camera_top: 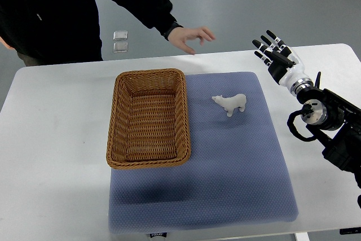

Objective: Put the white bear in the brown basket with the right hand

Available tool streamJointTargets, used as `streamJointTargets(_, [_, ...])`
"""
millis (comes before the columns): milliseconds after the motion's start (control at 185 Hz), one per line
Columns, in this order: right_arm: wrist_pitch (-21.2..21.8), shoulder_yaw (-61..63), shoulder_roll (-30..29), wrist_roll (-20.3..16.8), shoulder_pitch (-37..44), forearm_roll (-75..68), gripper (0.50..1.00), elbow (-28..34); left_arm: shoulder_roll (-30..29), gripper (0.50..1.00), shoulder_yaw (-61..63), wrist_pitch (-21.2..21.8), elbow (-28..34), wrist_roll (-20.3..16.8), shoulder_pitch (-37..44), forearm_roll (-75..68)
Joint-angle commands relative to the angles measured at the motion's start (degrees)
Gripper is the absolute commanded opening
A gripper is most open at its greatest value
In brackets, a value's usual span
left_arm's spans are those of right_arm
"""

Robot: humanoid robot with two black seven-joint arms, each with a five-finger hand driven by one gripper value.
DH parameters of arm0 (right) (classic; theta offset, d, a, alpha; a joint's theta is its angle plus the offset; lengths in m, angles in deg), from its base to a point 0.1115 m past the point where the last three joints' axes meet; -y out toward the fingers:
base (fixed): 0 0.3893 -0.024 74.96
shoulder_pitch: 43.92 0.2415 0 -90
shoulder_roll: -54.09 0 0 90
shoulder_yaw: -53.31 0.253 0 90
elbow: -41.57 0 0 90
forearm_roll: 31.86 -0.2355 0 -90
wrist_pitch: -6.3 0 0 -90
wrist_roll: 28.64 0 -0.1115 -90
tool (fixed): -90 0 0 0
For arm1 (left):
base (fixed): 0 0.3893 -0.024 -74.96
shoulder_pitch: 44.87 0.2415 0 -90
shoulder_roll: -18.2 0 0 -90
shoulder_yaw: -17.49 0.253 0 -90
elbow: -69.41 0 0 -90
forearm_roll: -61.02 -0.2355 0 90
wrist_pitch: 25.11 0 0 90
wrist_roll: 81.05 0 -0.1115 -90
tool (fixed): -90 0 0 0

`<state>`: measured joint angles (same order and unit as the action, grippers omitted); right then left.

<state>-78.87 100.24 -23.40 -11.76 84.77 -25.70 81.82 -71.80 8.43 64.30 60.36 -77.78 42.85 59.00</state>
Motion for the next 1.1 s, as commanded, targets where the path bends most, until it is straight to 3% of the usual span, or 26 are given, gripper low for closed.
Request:
streamJointTargets(0, [0.0,0.0,0.06,0.0,-0.11,0.0,0.924,0.0,0.0,1.0,-0.08,0.06,0.08,-0.02,0.0,0.0])
streamJointTargets(1093, [0.44,0.09,0.68,0.35,-0.28,0.0,0.926,0.0,0.0,1.0,-0.08,0.06,0.17,-0.02,-0.09,0.0])
